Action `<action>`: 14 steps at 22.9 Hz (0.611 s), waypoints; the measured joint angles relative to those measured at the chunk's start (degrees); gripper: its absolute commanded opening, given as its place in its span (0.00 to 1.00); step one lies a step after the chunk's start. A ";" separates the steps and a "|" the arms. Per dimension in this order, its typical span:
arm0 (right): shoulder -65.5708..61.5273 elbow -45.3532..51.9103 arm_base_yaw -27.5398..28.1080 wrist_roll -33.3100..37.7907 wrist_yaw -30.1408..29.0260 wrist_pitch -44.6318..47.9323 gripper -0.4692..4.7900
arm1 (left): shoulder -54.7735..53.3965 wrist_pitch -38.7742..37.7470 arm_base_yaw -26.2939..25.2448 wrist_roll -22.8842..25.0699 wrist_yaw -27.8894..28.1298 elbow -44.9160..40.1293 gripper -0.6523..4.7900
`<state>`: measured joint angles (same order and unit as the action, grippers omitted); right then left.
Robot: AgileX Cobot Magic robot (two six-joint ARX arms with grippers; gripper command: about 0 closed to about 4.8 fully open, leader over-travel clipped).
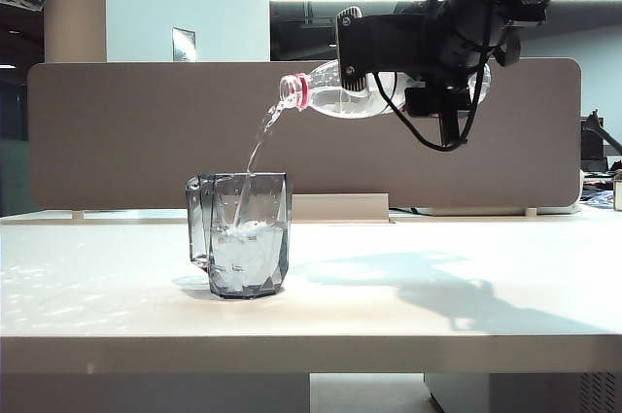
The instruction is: Pick up the mineral water bottle on the table and pour water into the mug until it's half full.
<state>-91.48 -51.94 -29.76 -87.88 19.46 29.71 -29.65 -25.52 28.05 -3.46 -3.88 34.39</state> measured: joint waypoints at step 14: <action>0.02 0.22 -0.48 36.00 -4.85 -3.67 0.47 | -0.02 0.00 0.00 0.00 0.00 0.00 0.11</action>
<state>-91.46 -51.72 -30.24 -51.88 14.61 26.04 -29.67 -25.52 28.05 -3.46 -3.88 34.39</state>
